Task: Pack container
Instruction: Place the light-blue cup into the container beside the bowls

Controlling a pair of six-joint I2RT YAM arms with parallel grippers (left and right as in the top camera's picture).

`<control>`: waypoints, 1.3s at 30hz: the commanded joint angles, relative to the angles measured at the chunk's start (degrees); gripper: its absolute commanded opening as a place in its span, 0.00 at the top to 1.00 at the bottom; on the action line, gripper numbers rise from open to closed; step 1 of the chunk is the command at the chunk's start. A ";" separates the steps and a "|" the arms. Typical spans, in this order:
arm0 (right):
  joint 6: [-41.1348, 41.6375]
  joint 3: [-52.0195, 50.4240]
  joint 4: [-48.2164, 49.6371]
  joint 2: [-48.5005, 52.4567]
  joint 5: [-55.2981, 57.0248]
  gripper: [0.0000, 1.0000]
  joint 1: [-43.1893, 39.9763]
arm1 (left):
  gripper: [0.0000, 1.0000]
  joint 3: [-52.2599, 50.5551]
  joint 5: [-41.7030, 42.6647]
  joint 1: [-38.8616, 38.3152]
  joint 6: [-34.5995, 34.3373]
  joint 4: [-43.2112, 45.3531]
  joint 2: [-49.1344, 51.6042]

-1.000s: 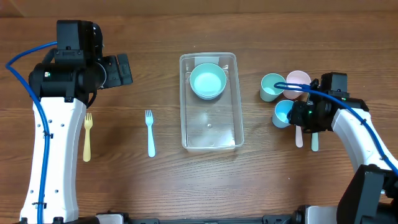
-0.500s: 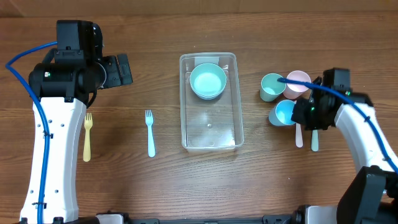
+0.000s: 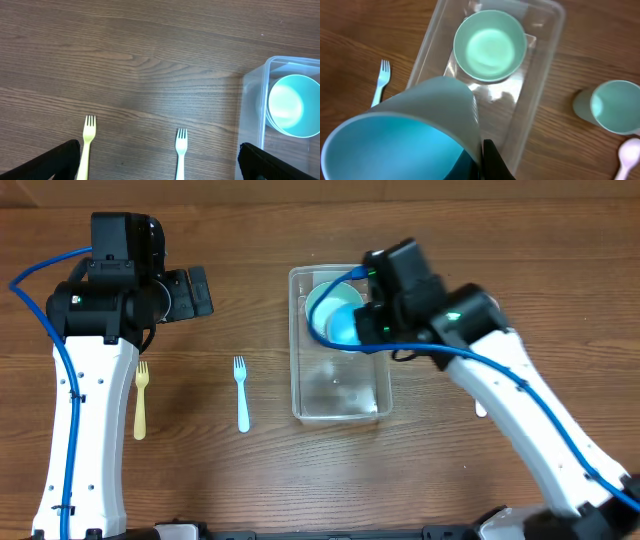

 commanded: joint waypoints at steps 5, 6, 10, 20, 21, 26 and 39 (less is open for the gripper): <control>1.92 -0.57 1.57 15.06 2.80 0.96 1.92 | 0.00 0.85 0.09 0.33 1.27 -0.02 0.07; 1.92 -0.57 2.05 15.80 2.78 0.96 1.92 | 0.00 0.85 0.09 0.33 1.27 -0.02 0.07; 1.92 -0.59 4.33 16.26 2.75 0.96 1.90 | 0.00 0.85 0.09 0.33 1.27 0.00 0.07; 2.25 -0.61 0.81 18.03 4.11 0.96 1.18 | 0.00 0.85 0.09 0.33 1.27 -0.02 0.07; 3.26 -0.61 0.26 18.03 4.39 0.96 0.74 | 0.00 0.85 0.09 0.33 1.27 -0.02 0.07; 3.23 -0.63 0.87 18.08 4.35 0.89 0.39 | 0.00 0.85 0.09 0.37 1.27 0.00 0.07; 3.48 2.58 0.85 10.80 4.81 0.85 -0.85 | 0.00 0.85 0.11 0.33 1.27 0.00 0.07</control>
